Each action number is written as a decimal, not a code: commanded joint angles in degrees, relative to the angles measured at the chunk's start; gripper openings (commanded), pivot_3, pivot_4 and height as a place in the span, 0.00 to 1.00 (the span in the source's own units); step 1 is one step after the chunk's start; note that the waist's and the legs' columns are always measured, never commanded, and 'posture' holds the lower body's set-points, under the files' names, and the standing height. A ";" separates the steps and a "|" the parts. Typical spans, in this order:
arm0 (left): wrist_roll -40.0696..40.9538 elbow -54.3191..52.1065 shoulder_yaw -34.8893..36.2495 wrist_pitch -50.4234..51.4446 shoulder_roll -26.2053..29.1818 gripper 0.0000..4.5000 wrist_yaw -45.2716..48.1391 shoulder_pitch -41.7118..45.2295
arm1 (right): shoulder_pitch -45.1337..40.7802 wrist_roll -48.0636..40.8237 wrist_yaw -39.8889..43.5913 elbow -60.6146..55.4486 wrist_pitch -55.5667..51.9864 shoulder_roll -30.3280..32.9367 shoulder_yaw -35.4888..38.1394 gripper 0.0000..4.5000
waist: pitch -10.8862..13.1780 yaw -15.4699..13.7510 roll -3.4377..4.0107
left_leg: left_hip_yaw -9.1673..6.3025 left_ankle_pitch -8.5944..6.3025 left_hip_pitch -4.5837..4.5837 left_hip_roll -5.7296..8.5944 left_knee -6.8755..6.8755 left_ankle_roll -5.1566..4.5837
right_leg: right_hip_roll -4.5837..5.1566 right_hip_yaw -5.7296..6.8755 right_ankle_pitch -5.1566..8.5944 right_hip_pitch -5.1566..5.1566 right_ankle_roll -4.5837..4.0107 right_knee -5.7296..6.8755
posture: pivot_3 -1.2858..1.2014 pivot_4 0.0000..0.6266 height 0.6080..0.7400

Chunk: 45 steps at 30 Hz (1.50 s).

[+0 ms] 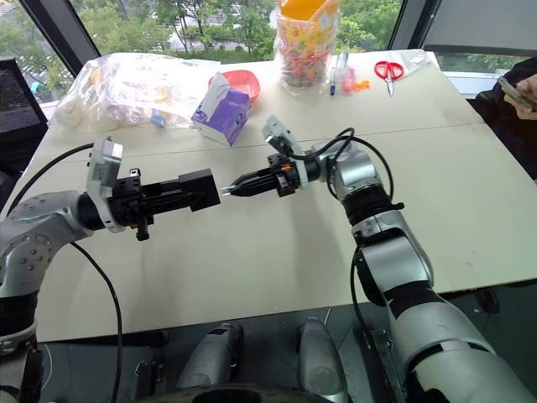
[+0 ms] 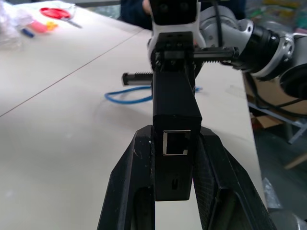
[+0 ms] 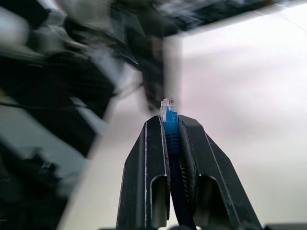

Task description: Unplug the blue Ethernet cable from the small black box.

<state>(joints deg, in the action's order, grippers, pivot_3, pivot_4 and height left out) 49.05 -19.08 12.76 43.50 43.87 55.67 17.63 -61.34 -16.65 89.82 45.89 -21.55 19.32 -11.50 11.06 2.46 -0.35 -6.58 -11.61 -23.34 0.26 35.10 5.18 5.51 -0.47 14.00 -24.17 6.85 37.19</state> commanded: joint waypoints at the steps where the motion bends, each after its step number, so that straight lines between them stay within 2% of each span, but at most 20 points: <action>1: 2.28 -3.19 2.41 0.33 1.04 0.10 -0.10 -0.50 | -3.45 1.11 -0.94 4.48 3.60 1.13 2.72 0.01 | 0.01 0.15 -0.01 | 0.01 0.00 0.00 0.00 0.00 0.00 | 0.00 -0.01 0.00 0.00 0.00 -0.01 | 0.52 0.24 1.00; 5: 1.12 -2.97 2.31 -0.71 1.51 0.10 -0.73 -1.46 | -4.78 3.79 -2.66 10.13 8.25 2.79 3.49 0.01 | 0.01 0.34 0.00 | 0.01 0.00 0.02 0.00 -0.04 0.00 | -0.01 -0.01 0.00 -0.02 0.00 0.00 | 0.52 0.24 1.00; 9: -7.60 0.29 -2.89 -7.73 -1.25 0.10 -3.20 -0.12 | -4.33 7.10 -8.49 13.49 14.29 3.17 4.12 0.01 | 0.01 0.28 0.00 | 0.01 0.00 0.02 0.00 -0.03 0.00 | -0.01 -0.02 0.00 -0.01 0.00 -0.01 | 0.52 0.24 1.00; 12: -17.97 4.99 -8.74 -17.65 -5.21 0.10 -5.68 0.97 | -3.10 9.82 -16.25 15.19 19.25 3.35 4.68 0.01 | 0.01 0.16 0.00 | 0.03 0.00 0.02 0.00 -0.02 0.00 | -0.02 -0.04 -0.01 -0.01 -0.01 0.00 | 0.52 0.24 1.00; 14: -23.97 10.76 -11.43 -24.66 -10.39 0.10 -9.68 3.24 | -1.79 11.47 -22.93 16.09 21.62 3.57 5.25 0.01 | 0.01 -0.09 -0.02 | 0.04 0.00 0.02 0.01 0.00 0.00 | -0.01 -0.06 -0.01 0.02 -0.01 -0.02 | 0.52 0.24 1.00; 17: -29.41 18.19 -13.32 -32.43 -15.85 0.10 -12.78 6.01 | -0.76 14.51 -33.95 17.95 23.53 3.53 5.28 0.01 | 0.01 -0.14 -0.03 | 0.04 0.00 -0.02 0.02 0.04 0.00 | -0.01 -0.06 -0.02 0.04 -0.01 -0.07 | 0.52 0.24 1.00; 21: -34.01 28.13 -14.79 -40.96 -21.09 0.10 -14.64 10.31 | -1.13 16.26 -48.26 21.83 20.84 3.13 7.01 0.01 | 0.01 0.10 -0.03 | 0.04 0.00 -0.02 0.02 0.00 0.00 | -0.01 -0.09 -0.03 -0.01 -0.02 -0.06 | 0.52 0.24 1.00; 29: -35.31 44.31 -14.63 -44.72 -29.39 0.10 -14.95 16.83 | -0.18 16.50 -52.93 21.85 19.51 2.05 9.14 0.01 | 0.01 0.27 -0.03 | 0.08 0.00 0.00 0.03 0.01 -0.01 | -0.01 -0.13 -0.04 -0.02 0.03 -0.05 | 0.52 0.24 1.00; 38: -35.30 49.54 -15.18 -39.98 -31.98 0.10 -11.64 16.03 | 0.63 16.32 -53.64 21.04 18.62 0.75 9.94 0.01 | 0.01 0.26 -0.03 | 0.08 0.00 0.01 0.03 0.01 -0.01 | -0.01 -0.13 -0.05 -0.02 0.05 -0.01 | 0.52 0.24 1.00; 40: -35.60 49.67 -15.22 -39.28 -32.08 0.34 -11.55 15.71 | 0.75 16.48 -53.79 20.96 18.63 0.62 10.01 0.00 | 0.00 0.27 -0.02 | 0.08 0.00 0.03 0.02 0.02 -0.01 | -0.01 -0.13 -0.05 0.01 0.05 0.00 | 0.52 0.24 1.00; 41: -35.86 49.60 -15.29 -39.17 -32.07 0.40 -11.66 15.50 | 0.82 16.58 -53.86 20.98 18.68 0.56 10.07 0.00 | 0.01 0.33 -0.02 | 0.08 0.00 0.05 0.03 0.01 -0.01 | -0.01 -0.13 -0.05 0.02 0.05 0.00 | 0.52 0.24 1.00; 45: -36.63 48.37 -15.61 -38.80 -31.70 0.81 -11.68 14.32 | 1.00 16.76 -53.90 21.03 18.65 0.63 10.23 0.00 | 0.00 0.37 -0.02 | 0.07 0.00 0.06 0.02 0.01 -0.01 | -0.01 -0.13 -0.05 0.02 0.05 0.00 | 0.52 0.24 1.00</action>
<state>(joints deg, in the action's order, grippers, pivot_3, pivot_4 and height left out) 12.95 30.65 -2.56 4.58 11.74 43.69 32.74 -60.72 -0.12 36.09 68.62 -3.08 20.17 -1.85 11.07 2.84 -0.36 -6.51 -11.61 -23.28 0.29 35.11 5.17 5.50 -0.60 13.95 -24.14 6.90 37.20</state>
